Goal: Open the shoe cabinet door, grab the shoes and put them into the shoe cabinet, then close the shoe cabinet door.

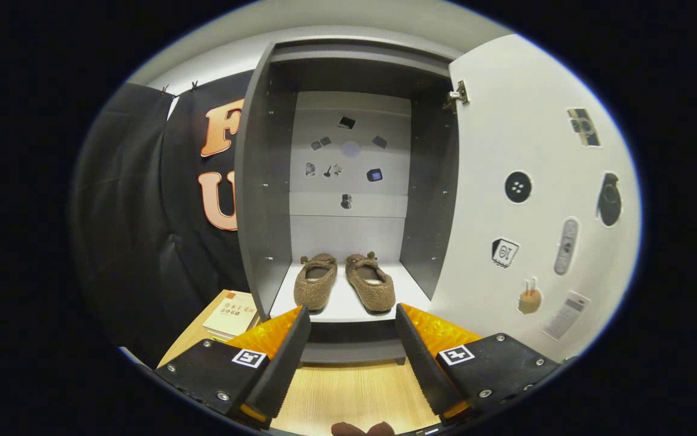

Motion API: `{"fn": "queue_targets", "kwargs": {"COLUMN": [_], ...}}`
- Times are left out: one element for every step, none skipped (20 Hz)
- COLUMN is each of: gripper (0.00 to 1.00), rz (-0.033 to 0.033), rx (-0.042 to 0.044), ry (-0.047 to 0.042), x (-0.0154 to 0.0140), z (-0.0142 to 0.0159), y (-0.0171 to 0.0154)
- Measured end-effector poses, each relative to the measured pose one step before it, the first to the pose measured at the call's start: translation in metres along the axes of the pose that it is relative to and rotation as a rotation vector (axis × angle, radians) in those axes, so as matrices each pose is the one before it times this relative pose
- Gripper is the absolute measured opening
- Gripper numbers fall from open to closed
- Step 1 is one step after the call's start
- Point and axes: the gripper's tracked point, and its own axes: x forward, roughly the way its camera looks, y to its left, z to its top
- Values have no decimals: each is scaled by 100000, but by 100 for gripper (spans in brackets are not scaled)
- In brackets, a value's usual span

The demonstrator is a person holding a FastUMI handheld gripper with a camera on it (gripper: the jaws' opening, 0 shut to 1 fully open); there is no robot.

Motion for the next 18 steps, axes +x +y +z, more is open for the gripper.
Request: {"fn": "queue_targets", "kwargs": {"gripper": [88,88,88,88,88,88,88,89,88,88,88,88,88,88,88,88,88,88], "rz": [229,379,158,336,313,452,1161,1281,974,1070,1763,1036,122,236,705,527,248,196], "rx": [349,-267,-740,-916,-711,-271,279,550,779,1112,1380,971,435,107,354,544,463,518], "ry": [-758,-1146,-1725,-1702,-1342,-410,-636,-842,-431,611,363,-821,-487,-58,-388,-844,-1193,-1122], "x": [-1161,-1347,-1240,-1337,-1132,-1143,-1150,-1047,-874,-1027,-885,-874,-752,-847,-654,-698,-804,-780], "z": [139,269,460,394,307,77,71,50,42,-168,-142,118,3,-179,-211,-100,126,193], "y": [-82,-259,-366,-388,-450,-544,-359,-342,-583,-558,-431,-700,-888,-894,-434,-587,-703,-892]}}
